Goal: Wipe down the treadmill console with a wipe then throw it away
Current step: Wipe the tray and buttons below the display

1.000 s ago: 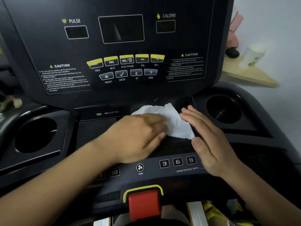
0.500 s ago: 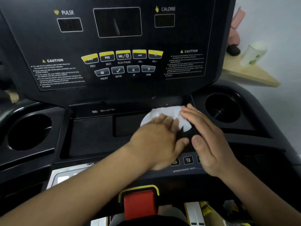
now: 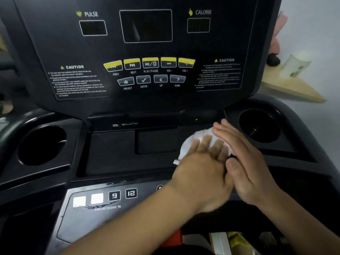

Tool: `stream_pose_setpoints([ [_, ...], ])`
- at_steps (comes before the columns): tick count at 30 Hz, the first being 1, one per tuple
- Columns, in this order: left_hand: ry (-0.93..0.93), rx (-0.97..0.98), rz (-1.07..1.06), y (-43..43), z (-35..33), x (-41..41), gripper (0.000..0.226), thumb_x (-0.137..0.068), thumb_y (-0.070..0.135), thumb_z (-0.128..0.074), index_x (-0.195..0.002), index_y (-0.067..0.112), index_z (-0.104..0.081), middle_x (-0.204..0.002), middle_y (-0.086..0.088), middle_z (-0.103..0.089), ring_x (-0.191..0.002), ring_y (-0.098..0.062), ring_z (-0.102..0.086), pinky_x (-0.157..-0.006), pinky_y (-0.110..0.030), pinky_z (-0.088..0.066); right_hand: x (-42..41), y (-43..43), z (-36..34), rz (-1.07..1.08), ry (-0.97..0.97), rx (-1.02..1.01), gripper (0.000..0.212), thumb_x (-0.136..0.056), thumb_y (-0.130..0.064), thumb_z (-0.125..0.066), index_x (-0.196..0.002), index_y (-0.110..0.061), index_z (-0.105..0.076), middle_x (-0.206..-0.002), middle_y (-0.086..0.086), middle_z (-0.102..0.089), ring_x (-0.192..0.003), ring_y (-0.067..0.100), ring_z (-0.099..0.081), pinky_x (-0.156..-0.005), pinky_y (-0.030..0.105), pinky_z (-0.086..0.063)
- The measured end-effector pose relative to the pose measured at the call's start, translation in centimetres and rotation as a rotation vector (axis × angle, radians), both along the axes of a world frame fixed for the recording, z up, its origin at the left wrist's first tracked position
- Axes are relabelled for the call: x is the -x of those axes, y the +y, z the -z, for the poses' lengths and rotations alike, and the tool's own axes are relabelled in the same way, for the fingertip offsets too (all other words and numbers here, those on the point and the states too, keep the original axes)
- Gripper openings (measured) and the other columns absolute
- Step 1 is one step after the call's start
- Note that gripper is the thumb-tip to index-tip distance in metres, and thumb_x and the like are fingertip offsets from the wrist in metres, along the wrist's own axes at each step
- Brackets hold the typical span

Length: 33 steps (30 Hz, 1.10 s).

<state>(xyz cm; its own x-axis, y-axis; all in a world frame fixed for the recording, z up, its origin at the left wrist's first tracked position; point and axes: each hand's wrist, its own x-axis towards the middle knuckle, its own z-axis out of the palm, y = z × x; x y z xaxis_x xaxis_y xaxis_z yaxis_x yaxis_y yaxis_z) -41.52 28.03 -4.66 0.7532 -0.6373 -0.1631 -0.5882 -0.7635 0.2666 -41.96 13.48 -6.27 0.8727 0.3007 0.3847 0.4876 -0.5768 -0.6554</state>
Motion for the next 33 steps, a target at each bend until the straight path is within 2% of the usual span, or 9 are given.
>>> stream_pose_setpoints([
  [5, -0.011, -0.029, -0.187, 6.3, -1.0, 0.9, 0.081, -0.087, 0.066, 0.000, -0.156, 0.026, -0.015, -0.164, 0.000, -0.014, -0.151, -0.017, -0.004, -0.118, -0.024, -0.001, -0.1, 0.0, 0.0, 0.007, 0.021, 0.033, 0.065, -0.101, -0.053, -0.024, -0.142, -0.007, -0.043, -0.151, 0.004, -0.040, -0.147, 0.023, -0.026, -0.117, 0.040, -0.026],
  [10, 0.044, 0.068, -0.129, 3.7, -0.8, 2.5, 0.079, -0.094, 0.068, -0.021, -0.156, 0.021, -0.020, -0.164, -0.001, -0.012, -0.152, -0.016, 0.002, -0.123, -0.031, -0.001, -0.1, 0.1, 0.0, 0.010, 0.019, 0.017, 0.061, -0.101, -0.054, -0.024, -0.142, -0.012, -0.041, -0.151, 0.003, -0.040, -0.146, 0.021, -0.027, -0.117, 0.035, -0.025],
  [15, -0.001, -0.030, -0.257, 12.1, -2.4, 2.4, 0.087, -0.079, 0.078, 0.001, -0.149, 0.038, -0.030, -0.160, 0.018, -0.022, -0.146, -0.002, -0.021, -0.116, -0.027, -0.029, 0.0, 0.1, -0.1, 0.006, 0.021, 0.026, 0.062, -0.101, -0.055, -0.022, -0.143, -0.013, -0.040, -0.152, 0.001, -0.039, -0.147, 0.019, -0.026, -0.117, 0.031, -0.023],
  [17, -0.012, -0.064, -0.352, 15.5, -2.7, 3.2, 0.095, -0.074, 0.083, 0.008, -0.150, 0.039, -0.029, -0.161, 0.019, -0.017, -0.148, 0.000, -0.013, -0.117, -0.025, -0.024, 0.1, 0.1, -0.1, 0.007, 0.034, 0.020, 0.062, -0.100, -0.056, -0.022, -0.143, -0.014, -0.040, -0.152, 0.000, -0.039, -0.147, 0.019, -0.026, -0.117, 0.030, -0.023],
  [21, 0.030, -0.069, -0.350, 12.2, -2.1, 4.7, 0.100, -0.076, 0.085, 0.002, -0.155, 0.028, -0.022, -0.164, 0.007, -0.009, -0.152, -0.015, 0.003, -0.121, -0.030, 0.004, 0.1, 0.1, -0.1, 0.012, 0.012, 0.035, 0.060, -0.101, -0.056, -0.021, -0.142, -0.017, -0.040, -0.152, -0.002, -0.040, -0.146, 0.018, -0.028, -0.117, 0.028, -0.023],
  [24, 0.045, 0.007, -0.323, 10.4, -1.3, 4.2, 0.087, -0.084, 0.079, -0.009, -0.155, 0.030, -0.020, -0.165, 0.007, -0.010, -0.151, -0.016, 0.007, -0.123, -0.035, 0.001, 0.0, -0.1, 0.0, 0.025, 0.015, 0.054, 0.055, -0.101, -0.054, -0.022, -0.142, -0.023, -0.039, -0.152, -0.015, -0.036, -0.146, 0.015, -0.027, -0.116, 0.023, -0.021],
  [27, -0.032, -0.149, -0.467, 15.3, -0.8, 3.9, 0.099, -0.077, 0.081, 0.007, -0.158, 0.024, -0.005, -0.166, -0.001, 0.003, -0.151, -0.021, 0.014, -0.122, -0.033, 0.008, 0.0, -0.1, 0.1, 0.008, 0.030, 0.056, 0.049, -0.100, -0.051, -0.024, -0.143, -0.031, -0.036, -0.153, -0.025, -0.030, -0.147, 0.013, -0.023, -0.116, 0.017, -0.019],
  [30, -0.026, -0.282, -0.568, 15.8, -0.9, 3.6, 0.115, -0.068, 0.082, 0.022, -0.156, 0.010, 0.001, -0.164, -0.016, 0.009, -0.149, -0.034, 0.017, -0.122, -0.043, 0.008, 0.0, 0.3, -0.2, -0.013, 0.033, 0.109, 0.055, -0.100, -0.057, -0.022, -0.145, -0.028, -0.035, -0.154, -0.020, -0.031, -0.148, 0.016, -0.022, -0.117, 0.019, -0.018],
  [33, 0.065, -0.147, -0.425, 10.5, -1.0, 3.6, 0.111, -0.071, 0.083, 0.011, -0.156, 0.013, 0.001, -0.164, -0.013, 0.009, -0.146, -0.039, 0.023, -0.119, -0.053, 0.007, 0.1, 0.4, -0.3, -0.031, 0.053, 0.237, 0.059, -0.098, -0.058, -0.023, -0.146, -0.025, -0.035, -0.156, -0.008, -0.032, -0.149, 0.020, -0.017, -0.117, 0.029, -0.021],
])
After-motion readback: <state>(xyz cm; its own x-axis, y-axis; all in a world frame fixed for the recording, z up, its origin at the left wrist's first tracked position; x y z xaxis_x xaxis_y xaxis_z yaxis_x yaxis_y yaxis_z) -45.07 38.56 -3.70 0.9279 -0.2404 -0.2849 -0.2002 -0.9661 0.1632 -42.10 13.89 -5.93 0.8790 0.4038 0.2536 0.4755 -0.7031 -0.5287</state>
